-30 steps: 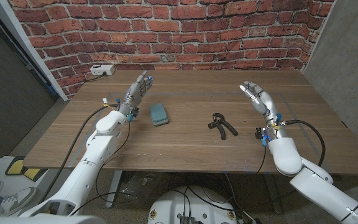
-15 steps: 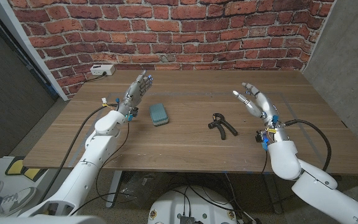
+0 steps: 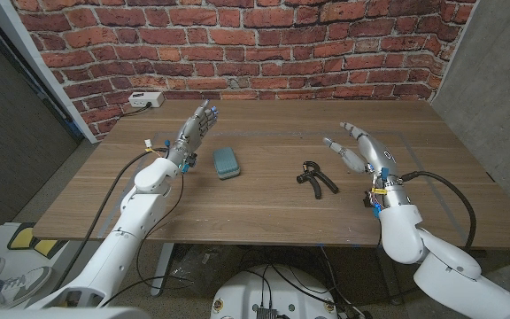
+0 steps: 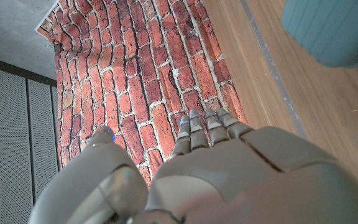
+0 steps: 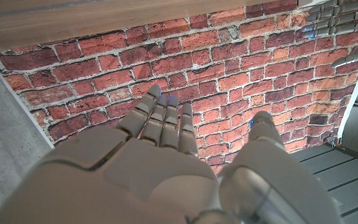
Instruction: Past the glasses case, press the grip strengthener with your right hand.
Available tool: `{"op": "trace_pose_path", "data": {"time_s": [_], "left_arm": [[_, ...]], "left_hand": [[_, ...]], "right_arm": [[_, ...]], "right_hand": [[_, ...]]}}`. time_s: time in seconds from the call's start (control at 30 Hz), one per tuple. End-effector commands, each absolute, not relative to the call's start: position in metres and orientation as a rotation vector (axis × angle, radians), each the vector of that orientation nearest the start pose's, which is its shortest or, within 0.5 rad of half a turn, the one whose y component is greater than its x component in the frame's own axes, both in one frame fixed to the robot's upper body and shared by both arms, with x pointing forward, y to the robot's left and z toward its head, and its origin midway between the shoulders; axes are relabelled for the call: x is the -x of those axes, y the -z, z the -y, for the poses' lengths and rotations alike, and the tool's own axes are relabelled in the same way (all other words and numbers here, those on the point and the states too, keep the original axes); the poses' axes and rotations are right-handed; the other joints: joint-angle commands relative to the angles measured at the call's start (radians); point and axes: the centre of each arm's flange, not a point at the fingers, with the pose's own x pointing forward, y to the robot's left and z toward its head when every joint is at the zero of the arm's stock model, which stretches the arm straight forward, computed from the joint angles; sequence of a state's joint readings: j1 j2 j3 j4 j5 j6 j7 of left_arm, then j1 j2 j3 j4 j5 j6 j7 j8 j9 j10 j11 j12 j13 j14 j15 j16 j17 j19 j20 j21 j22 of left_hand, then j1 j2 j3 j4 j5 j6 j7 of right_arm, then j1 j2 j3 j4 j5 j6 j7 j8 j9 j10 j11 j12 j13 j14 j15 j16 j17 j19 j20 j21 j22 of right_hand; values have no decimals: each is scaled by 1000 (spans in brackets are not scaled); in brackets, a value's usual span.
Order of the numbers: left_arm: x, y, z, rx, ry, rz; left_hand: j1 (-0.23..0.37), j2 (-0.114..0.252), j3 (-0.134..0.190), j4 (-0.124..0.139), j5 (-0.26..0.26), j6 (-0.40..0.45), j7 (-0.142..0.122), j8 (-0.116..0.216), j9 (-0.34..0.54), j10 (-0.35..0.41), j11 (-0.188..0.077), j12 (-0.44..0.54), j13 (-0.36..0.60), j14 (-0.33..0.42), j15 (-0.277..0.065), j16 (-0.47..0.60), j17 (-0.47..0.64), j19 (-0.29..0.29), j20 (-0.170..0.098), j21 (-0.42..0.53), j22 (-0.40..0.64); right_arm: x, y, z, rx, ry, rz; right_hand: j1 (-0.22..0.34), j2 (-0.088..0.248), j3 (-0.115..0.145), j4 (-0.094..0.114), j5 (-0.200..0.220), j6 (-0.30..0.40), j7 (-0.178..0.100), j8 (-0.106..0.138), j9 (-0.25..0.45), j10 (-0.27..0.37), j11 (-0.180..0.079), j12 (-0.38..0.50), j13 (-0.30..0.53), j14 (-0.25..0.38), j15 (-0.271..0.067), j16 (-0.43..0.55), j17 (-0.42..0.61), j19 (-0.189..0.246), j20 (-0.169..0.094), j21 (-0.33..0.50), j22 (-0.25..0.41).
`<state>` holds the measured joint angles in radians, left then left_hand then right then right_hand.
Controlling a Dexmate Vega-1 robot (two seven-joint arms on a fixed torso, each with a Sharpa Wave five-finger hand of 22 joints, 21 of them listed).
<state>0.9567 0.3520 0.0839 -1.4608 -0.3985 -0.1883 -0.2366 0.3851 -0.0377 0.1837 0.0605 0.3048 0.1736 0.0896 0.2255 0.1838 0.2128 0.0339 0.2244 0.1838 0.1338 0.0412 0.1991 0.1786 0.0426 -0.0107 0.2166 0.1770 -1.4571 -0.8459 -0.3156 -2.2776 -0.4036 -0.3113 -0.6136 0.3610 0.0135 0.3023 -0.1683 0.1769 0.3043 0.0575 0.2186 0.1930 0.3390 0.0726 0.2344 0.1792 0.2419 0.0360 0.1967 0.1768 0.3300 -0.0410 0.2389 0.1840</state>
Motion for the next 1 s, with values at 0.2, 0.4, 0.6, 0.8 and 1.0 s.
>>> {"op": "trace_pose_path", "data": {"time_s": [0.2, 0.4, 0.6, 0.8, 1.0], "left_arm": [[-617, 5, -294, -55, 287, 679], [-619, 5, -293, -54, 297, 681], [-620, 6, -295, -55, 300, 677], [-621, 6, -297, -53, 307, 675], [-624, 5, -298, -52, 316, 678]], "left_hand": [[2, -3, -1, -5, -4, 7, 0, -5, 3, 13, -3, -1, 5, 11, 1, -4, 2, 6, 5, -4, 2], [3, -2, -2, -5, -5, 8, -2, -6, 3, 14, -4, -2, 5, 12, 1, -4, 2, 6, 6, -4, 3], [4, -1, -2, -5, -7, 10, -5, -7, 3, 18, -9, -2, 5, 15, -1, -4, 2, 6, 6, -5, 3], [5, 0, -3, -5, -9, 12, -5, -7, 3, 21, -6, -3, 5, 17, -1, -4, 2, 7, 7, -5, 3], [6, 1, -4, -5, -10, 13, -6, -9, 3, 22, -6, -4, 5, 17, -3, -5, 2, 6, 8, -6, 3]], "right_arm": [[-427, 62, 212, 1119, 352, 671], [-426, 63, 205, 1178, 381, 619], [-424, 64, 199, 1217, 399, 587], [-426, 62, 194, 1252, 411, 570], [-429, 58, 187, 1297, 414, 504]], "right_hand": [[17, -4, 7, 3, 8, 0, -7, -1, 3, 10, 0, 3, 6, 11, 2, -3, 3, 15, 0, 1, 1], [40, -17, 9, 7, 7, 4, -6, -6, 3, 52, -4, 11, 7, 89, -19, 13, 5, 101, -1, 25, 3], [50, -31, 6, 8, 7, 29, -13, -1, 3, 85, -12, 18, 7, 140, -26, 20, 6, 156, -9, 40, 3], [54, -36, 6, 16, 8, 27, -15, -7, 3, 97, -21, 14, 7, 216, -46, 31, 8, 233, -24, 63, 5], [55, -40, 6, 20, 7, 38, -21, -6, 4, 138, -27, 25, 7, 270, -59, 38, 10, 275, -29, 76, 6]]}}
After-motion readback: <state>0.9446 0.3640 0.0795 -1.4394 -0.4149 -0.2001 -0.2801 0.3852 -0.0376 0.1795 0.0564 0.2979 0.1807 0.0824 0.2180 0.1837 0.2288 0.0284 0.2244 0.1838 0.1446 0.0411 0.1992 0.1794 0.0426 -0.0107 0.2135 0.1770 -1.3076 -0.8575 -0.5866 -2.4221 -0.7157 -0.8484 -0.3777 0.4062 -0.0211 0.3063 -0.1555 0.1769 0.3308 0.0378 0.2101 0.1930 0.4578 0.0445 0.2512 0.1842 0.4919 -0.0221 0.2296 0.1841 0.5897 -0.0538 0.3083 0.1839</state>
